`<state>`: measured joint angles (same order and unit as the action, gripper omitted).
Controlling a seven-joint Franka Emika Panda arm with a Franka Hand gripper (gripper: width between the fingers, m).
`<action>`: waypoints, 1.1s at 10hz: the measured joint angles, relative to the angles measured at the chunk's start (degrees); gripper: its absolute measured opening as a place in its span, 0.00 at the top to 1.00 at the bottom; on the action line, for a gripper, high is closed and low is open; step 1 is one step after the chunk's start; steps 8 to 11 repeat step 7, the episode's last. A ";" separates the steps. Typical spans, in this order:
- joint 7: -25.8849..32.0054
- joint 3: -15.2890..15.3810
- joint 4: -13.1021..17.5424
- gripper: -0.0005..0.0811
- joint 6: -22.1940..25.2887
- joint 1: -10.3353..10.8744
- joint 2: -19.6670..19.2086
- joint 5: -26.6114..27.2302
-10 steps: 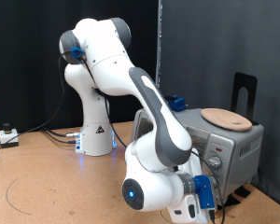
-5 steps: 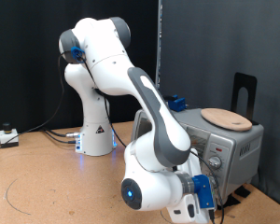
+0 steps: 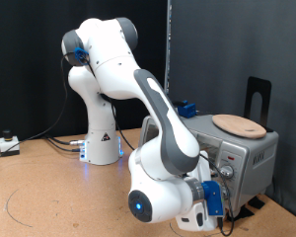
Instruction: Make a piece of toast with the oven
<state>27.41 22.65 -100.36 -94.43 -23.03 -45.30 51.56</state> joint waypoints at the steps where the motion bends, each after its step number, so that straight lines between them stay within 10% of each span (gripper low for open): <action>1: -3.02 -0.52 0.11 0.32 3.21 -0.71 0.62 -1.17; 3: -6.33 -2.43 -0.88 0.03 1.10 -1.29 3.39 -2.15; 11: -11.46 -6.28 -1.90 0.01 0.35 -2.59 8.35 -3.37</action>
